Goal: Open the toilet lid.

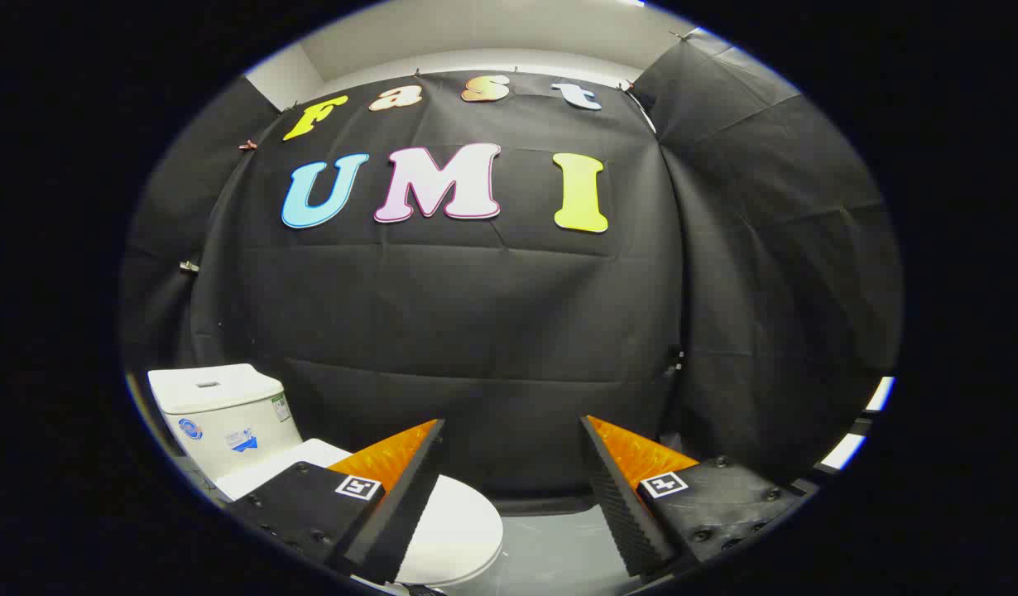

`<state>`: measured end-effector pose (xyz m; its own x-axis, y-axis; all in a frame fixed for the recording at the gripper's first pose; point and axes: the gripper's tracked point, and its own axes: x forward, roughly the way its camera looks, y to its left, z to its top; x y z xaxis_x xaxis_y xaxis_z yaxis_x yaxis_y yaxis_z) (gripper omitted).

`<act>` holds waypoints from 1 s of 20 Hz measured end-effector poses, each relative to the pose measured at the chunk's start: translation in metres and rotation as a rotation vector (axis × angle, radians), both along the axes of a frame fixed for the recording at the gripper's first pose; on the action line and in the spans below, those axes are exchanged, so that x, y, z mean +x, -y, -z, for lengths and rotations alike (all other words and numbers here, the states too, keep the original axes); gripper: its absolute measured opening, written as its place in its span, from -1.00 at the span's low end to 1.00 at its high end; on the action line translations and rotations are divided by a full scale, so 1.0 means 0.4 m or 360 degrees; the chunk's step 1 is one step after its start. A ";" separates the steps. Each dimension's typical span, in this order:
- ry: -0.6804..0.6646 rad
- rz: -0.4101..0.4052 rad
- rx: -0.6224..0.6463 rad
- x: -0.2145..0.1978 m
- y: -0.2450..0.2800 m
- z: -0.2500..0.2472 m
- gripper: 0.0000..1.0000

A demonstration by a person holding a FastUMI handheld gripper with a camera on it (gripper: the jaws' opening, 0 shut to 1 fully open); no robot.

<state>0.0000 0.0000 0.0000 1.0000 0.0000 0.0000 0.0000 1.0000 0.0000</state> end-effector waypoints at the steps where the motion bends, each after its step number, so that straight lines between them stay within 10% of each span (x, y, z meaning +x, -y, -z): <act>1: 0.0000 0.0003 -0.0002 -0.001 0.002 -0.001 0.95; 20: -0.0008 0.0007 0.0026 -0.001 0.008 0.000 0.95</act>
<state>-0.0004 -0.0032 0.0001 1.0000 -0.0045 -0.0053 0.0046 0.9999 0.0163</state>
